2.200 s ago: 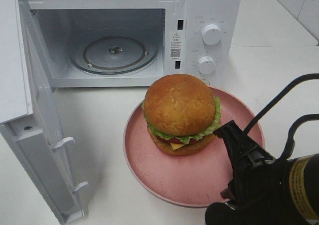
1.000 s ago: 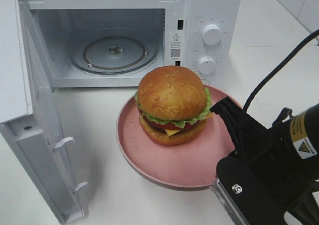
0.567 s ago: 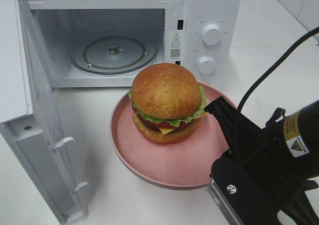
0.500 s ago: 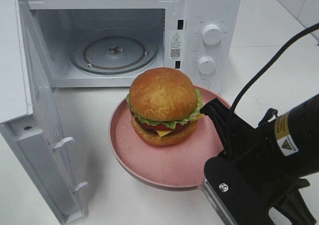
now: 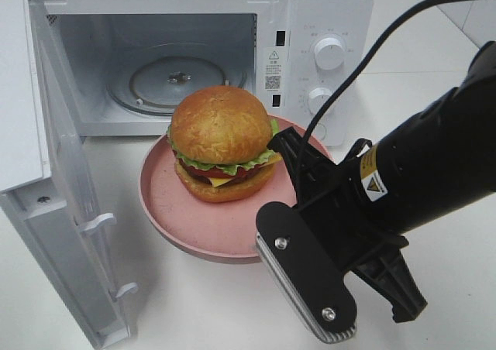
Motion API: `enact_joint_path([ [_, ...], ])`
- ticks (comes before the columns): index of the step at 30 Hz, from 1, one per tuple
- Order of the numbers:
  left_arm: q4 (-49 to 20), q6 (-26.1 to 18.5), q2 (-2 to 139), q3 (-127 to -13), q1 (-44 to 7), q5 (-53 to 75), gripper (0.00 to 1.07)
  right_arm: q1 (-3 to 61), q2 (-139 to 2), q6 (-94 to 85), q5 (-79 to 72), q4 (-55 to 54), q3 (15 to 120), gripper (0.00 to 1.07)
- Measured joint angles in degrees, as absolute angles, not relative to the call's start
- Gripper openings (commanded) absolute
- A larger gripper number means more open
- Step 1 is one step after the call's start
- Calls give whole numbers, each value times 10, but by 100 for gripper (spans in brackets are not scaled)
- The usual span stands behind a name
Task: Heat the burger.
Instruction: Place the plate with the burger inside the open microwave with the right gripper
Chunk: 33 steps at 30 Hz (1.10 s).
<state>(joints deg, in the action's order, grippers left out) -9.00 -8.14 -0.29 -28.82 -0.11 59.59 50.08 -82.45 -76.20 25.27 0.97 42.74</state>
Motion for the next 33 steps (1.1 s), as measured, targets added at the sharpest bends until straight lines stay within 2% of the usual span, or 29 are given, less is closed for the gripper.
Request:
enact_joint_path([
  [9, -90, -81, -3, -288, -1, 596, 94, 469, -878, -761, 253, 7, 481, 0],
  [33, -90, -81, -3, -288, -1, 596, 94, 469, -972, -761, 227, 7, 580, 0],
])
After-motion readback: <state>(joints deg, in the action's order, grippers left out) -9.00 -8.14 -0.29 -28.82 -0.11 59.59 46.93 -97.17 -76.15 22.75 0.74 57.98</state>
